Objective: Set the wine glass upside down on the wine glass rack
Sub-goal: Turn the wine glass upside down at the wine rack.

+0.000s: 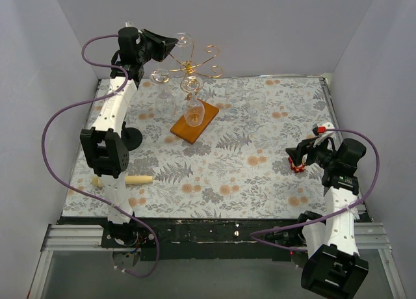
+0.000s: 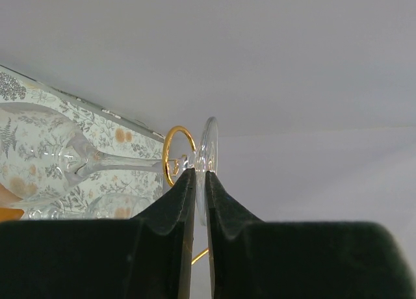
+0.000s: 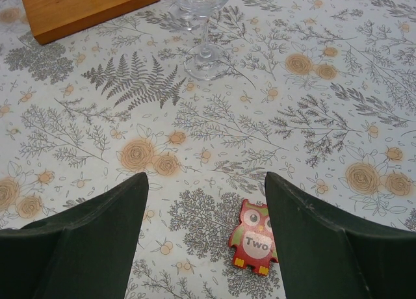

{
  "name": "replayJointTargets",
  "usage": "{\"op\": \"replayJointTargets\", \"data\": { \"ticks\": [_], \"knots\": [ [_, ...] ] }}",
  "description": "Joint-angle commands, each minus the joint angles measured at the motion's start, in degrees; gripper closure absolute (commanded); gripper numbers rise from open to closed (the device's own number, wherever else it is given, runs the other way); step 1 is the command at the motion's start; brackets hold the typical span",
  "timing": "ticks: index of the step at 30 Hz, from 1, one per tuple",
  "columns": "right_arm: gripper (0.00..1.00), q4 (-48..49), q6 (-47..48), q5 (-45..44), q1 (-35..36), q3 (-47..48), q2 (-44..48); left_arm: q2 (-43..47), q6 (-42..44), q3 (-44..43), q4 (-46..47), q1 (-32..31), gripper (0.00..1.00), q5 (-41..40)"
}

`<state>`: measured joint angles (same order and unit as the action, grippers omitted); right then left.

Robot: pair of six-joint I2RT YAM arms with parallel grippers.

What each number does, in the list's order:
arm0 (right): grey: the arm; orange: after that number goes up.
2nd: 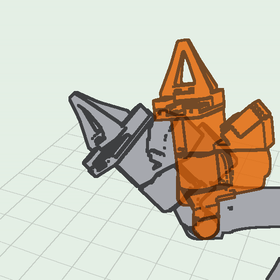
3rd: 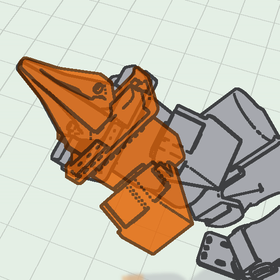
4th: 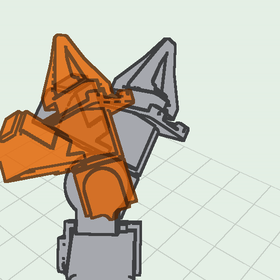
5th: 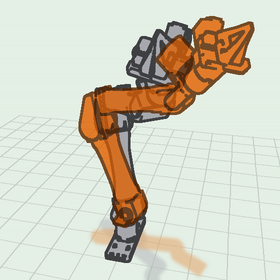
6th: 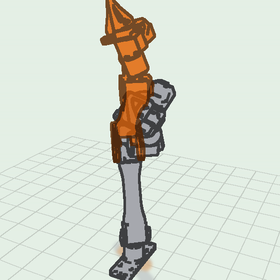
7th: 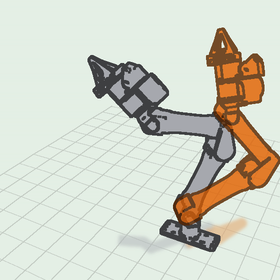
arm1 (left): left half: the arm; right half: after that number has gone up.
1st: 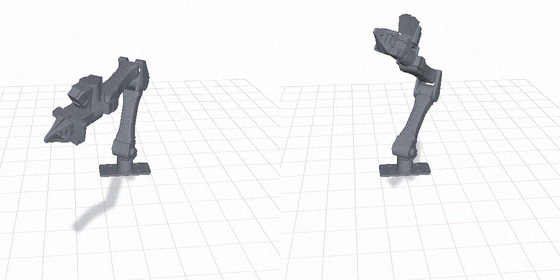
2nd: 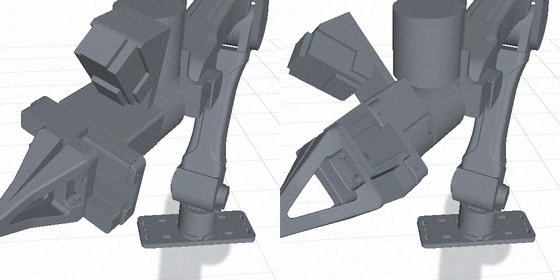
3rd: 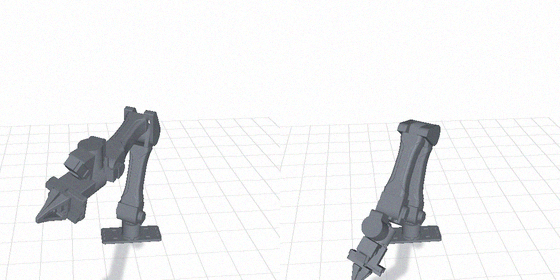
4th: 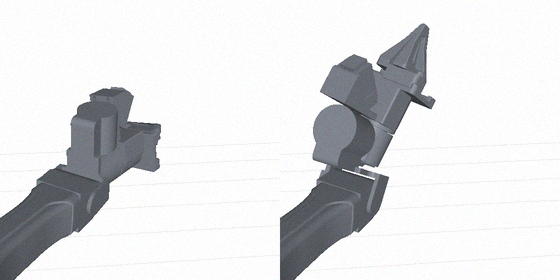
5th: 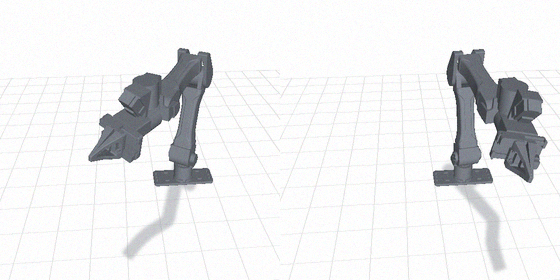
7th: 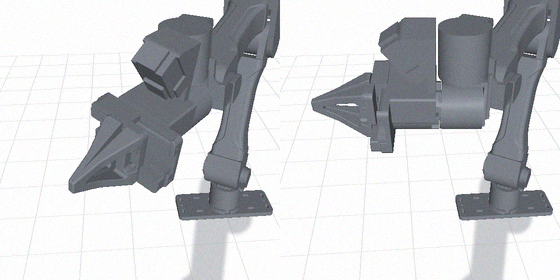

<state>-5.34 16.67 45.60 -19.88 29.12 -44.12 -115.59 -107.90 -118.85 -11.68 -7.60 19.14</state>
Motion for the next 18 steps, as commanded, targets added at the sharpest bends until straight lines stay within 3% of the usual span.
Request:
{"op": "replayJointTargets", "data": {
  "ticks": [1,18],
  "knots": [
    [0.20,3.0,-0.1,1.2,-0.3,-0.4,1.0,6.1,0.3,-0.2,3.1,0.5,0.92,0.8],
    [0.20,3.3,-0.3,1.1,-0.5,-0.6,1.3,7.5,0.1,1.7,3.5,0.7,0.83,1.1]
  ]
}}
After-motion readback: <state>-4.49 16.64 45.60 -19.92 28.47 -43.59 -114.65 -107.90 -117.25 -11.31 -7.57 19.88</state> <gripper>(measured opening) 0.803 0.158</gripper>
